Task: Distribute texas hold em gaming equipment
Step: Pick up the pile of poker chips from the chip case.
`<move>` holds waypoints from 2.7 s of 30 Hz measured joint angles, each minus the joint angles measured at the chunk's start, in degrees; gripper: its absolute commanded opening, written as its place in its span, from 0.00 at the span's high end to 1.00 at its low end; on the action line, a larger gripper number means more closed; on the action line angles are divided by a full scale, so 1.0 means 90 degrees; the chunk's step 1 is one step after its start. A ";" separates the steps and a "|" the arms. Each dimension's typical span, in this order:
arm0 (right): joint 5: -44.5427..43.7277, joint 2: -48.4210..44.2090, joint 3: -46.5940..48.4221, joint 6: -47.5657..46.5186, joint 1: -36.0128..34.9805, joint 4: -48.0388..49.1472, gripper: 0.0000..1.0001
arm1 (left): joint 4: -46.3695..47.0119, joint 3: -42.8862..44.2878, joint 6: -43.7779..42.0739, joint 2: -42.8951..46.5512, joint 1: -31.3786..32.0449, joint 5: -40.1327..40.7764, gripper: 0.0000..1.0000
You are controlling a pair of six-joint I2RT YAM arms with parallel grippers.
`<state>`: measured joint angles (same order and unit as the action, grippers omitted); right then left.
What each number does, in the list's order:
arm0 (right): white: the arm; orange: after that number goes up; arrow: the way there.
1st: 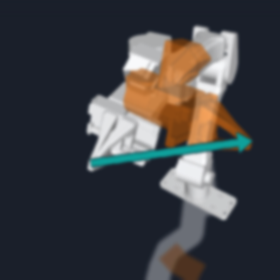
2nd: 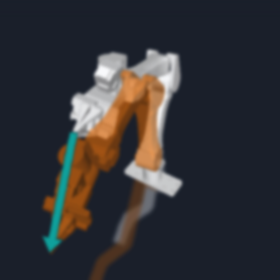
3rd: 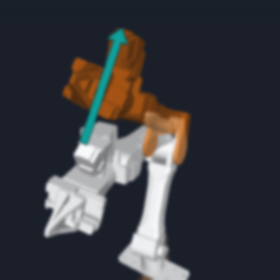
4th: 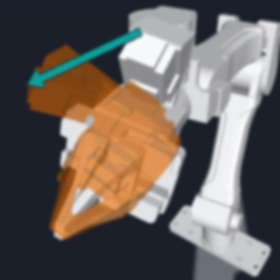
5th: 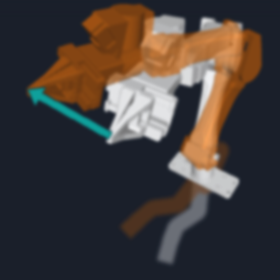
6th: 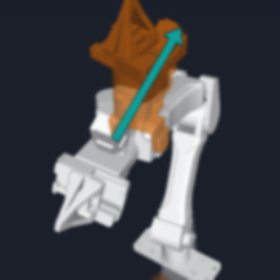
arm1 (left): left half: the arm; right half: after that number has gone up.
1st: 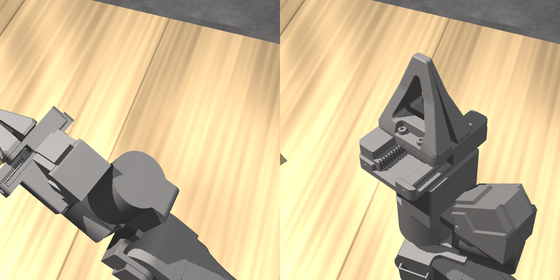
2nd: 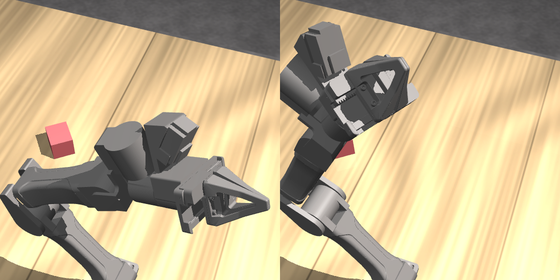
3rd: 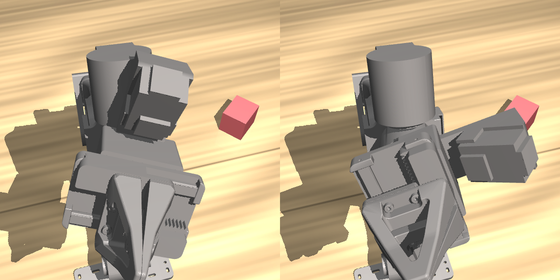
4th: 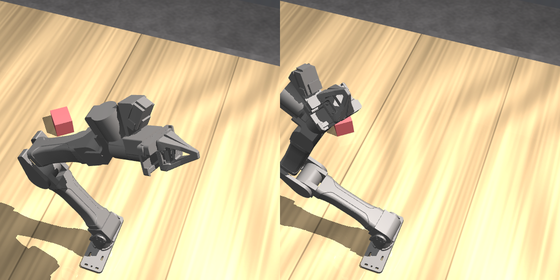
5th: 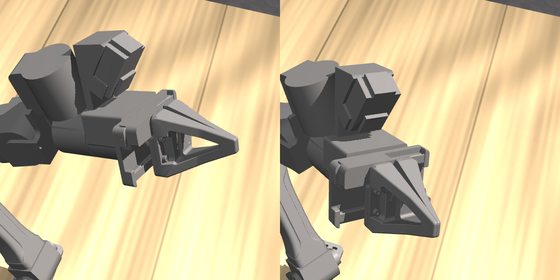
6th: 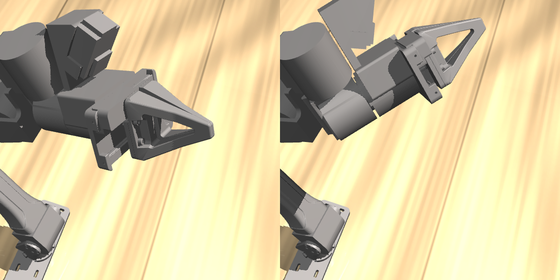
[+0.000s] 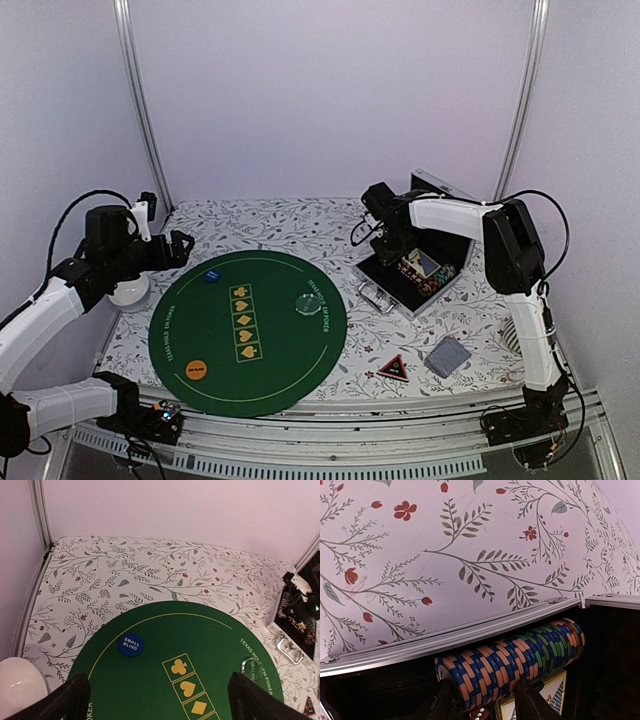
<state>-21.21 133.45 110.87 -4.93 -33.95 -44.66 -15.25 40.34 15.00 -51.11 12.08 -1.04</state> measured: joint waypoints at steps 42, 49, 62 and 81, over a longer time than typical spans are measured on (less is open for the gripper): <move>0.0131 0.0000 0.0151 -0.0209 -0.0068 -0.0187 0.38 | 0.0000 0.0000 0.0002 -0.0073 0.0000 -0.0197 0.02; -0.0160 0.0000 0.0255 -0.0282 -0.0158 -0.0204 0.38 | 0.0000 0.0000 0.0002 -0.0143 0.0000 -0.0325 0.02; 0.0036 0.0000 0.0335 -0.0410 -0.0240 -0.0223 0.48 | 0.0000 0.0000 0.0002 -0.0170 0.0000 -0.0449 0.02; 0.0117 0.0061 0.0330 -0.0355 -0.0131 -0.0214 0.57 | 0.0000 0.0000 0.0002 -0.0170 0.0000 -0.0481 0.02</move>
<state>-20.16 133.99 113.84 -8.12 -35.14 -46.59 -15.25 40.34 15.03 -52.64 12.08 -5.37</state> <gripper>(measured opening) 0.448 0.981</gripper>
